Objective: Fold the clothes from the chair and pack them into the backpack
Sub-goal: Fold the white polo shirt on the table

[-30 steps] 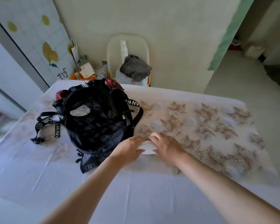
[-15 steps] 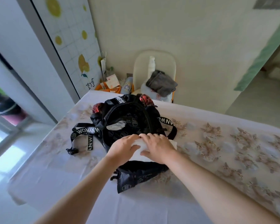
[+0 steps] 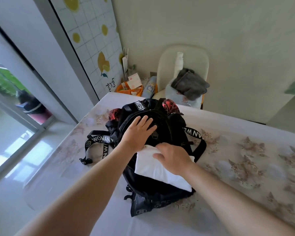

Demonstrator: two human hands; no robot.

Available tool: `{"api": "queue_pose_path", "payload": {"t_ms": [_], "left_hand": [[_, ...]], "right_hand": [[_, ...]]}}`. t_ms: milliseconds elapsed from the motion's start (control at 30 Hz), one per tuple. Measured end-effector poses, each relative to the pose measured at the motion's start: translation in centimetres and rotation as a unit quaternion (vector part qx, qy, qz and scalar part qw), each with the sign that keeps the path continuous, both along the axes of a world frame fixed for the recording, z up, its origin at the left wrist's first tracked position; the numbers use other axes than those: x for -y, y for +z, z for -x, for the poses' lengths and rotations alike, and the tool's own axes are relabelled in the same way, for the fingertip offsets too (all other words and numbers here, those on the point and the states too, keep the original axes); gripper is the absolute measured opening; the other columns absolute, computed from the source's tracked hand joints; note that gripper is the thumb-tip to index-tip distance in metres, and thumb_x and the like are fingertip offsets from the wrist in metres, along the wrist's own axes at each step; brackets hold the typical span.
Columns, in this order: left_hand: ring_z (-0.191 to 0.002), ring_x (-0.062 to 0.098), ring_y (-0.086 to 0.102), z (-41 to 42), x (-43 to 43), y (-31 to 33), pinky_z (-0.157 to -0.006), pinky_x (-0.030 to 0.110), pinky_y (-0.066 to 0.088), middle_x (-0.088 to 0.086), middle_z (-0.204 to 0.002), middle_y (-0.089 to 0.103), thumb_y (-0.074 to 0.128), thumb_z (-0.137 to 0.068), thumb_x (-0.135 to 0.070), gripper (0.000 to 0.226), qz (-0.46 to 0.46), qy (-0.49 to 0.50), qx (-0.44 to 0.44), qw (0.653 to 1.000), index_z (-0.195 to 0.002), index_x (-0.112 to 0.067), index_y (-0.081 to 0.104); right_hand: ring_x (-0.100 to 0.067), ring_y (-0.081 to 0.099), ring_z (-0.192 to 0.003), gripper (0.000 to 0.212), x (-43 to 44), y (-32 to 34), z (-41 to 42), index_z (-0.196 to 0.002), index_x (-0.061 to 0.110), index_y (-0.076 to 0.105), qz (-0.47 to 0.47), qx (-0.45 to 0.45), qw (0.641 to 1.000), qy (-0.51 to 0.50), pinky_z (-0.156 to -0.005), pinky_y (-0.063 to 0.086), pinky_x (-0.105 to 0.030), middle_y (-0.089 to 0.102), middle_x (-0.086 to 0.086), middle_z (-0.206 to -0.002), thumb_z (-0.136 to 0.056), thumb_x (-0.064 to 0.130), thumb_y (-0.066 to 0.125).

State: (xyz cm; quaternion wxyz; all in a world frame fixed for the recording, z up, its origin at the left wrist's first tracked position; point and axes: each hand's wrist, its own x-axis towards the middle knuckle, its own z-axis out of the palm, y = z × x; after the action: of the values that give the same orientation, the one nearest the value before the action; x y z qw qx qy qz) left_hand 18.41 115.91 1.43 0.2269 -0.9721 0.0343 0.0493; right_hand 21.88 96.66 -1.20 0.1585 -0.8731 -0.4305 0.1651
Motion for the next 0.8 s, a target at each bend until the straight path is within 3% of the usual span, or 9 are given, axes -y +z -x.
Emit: {"api": "queue_pose_path", "payload": {"t_ms": [100,167,267,333,467,567,633,733,800], "left_hand": [[-0.14,0.027,0.033,-1.4,-1.6,-0.2,-0.119,0.041,0.014,0.002,-0.152,0.039,0.049,-0.099,-0.038,0.058,0.022,0.024,0.005,0.999,-0.152,-0.033,0.028],[-0.131,0.024,0.043,-1.9,-2.6,-0.5,-0.113,0.037,0.025,-0.003,-0.144,0.049,0.046,-0.101,-0.037,0.046,0.049,0.011,0.015,0.999,-0.146,-0.036,0.039],[-0.124,0.022,0.048,-2.7,-3.4,-0.6,-0.103,0.034,0.036,-0.006,-0.137,0.055,0.036,-0.103,-0.044,0.04,0.098,0.012,0.034,0.995,-0.139,-0.036,0.051],[-0.121,0.019,0.051,-3.2,-4.1,-0.2,-0.102,0.033,0.038,-0.009,-0.134,0.058,0.035,-0.103,-0.047,0.039,0.142,0.028,0.071,0.987,-0.134,-0.037,0.057],[-0.122,0.018,0.052,-3.8,-6.3,0.9,-0.097,0.035,0.045,-0.012,-0.139,0.055,0.047,-0.099,-0.046,0.034,0.217,0.028,0.138,0.966,-0.129,-0.038,0.062],[-0.12,0.02,0.057,-3.5,-7.6,1.0,-0.092,0.038,0.052,-0.006,-0.134,0.061,0.058,-0.096,-0.035,0.029,0.263,-0.021,0.185,0.947,-0.121,-0.026,0.07],[-0.114,0.022,0.061,-3.6,-7.8,1.2,-0.091,0.038,0.054,-0.001,-0.119,0.07,0.061,-0.094,-0.029,0.026,0.283,-0.058,0.2,0.936,-0.113,-0.017,0.074],[-0.106,0.023,0.061,-3.9,-6.9,1.9,-0.084,0.04,0.055,0.003,-0.102,0.07,0.048,-0.099,-0.03,0.031,0.303,-0.045,0.145,0.941,-0.112,-0.013,0.071],[-0.101,0.024,0.06,-4.1,-6.0,2.0,-0.078,0.041,0.053,0.005,-0.1,0.068,0.048,-0.099,-0.02,0.032,0.293,-0.037,0.101,0.95,-0.128,-0.015,0.061]], "right_hand": [[-0.025,0.057,-0.104,0.031,-0.6,-1.7,-0.3,-0.127,0.015,0.05,0.072,0.006,0.997,-0.004,-0.081,0.044,-0.036,0.055,-0.002,-0.113,-0.102,0.033,0.045],[-0.027,0.053,-0.11,0.048,-1.0,-3.0,-0.4,-0.142,0.018,0.042,0.121,0.069,0.99,0.007,-0.088,0.042,-0.037,0.052,-0.006,-0.122,-0.095,0.014,0.052],[-0.024,0.051,-0.111,0.06,-2.2,-3.4,-0.4,-0.14,0.02,0.046,0.065,0.135,0.988,0.039,-0.094,0.041,-0.034,0.051,-0.004,-0.127,-0.084,-0.001,0.054],[-0.025,0.05,-0.115,0.055,-3.6,-2.9,-0.4,-0.139,0.017,0.049,0.02,0.135,0.989,0.053,-0.097,0.043,-0.034,0.05,-0.004,-0.133,-0.087,0.001,0.053],[-0.028,0.041,-0.135,0.064,-6.5,-1.8,-1.7,-0.155,0.015,0.028,0.0,0.079,0.996,-0.034,-0.112,0.036,-0.038,0.032,-0.008,-0.158,-0.096,0.02,0.053],[-0.031,0.054,-0.123,0.07,-7.0,-1.0,-3.6,-0.152,0.014,0.036,-0.021,0.156,0.984,-0.084,-0.103,0.044,-0.042,0.052,-0.011,-0.142,-0.086,0.016,0.06],[-0.03,0.055,-0.12,0.064,-7.0,-0.6,-3.8,-0.148,0.018,0.042,-0.017,0.166,0.983,-0.081,-0.101,0.045,-0.042,0.053,-0.008,-0.139,-0.087,0.016,0.06],[-0.028,0.054,-0.123,0.046,-6.4,-1.4,-2.6,-0.141,0.023,0.052,0.013,0.068,0.997,-0.034,-0.102,0.044,-0.038,0.049,-0.003,-0.145,-0.095,0.015,0.052],[-0.024,0.046,-0.133,0.048,-5.2,-2.6,-1.6,-0.148,0.031,0.041,0.097,-0.03,0.995,-0.011,-0.108,0.039,-0.035,0.044,0.001,-0.15,-0.1,0.027,0.048]]}}
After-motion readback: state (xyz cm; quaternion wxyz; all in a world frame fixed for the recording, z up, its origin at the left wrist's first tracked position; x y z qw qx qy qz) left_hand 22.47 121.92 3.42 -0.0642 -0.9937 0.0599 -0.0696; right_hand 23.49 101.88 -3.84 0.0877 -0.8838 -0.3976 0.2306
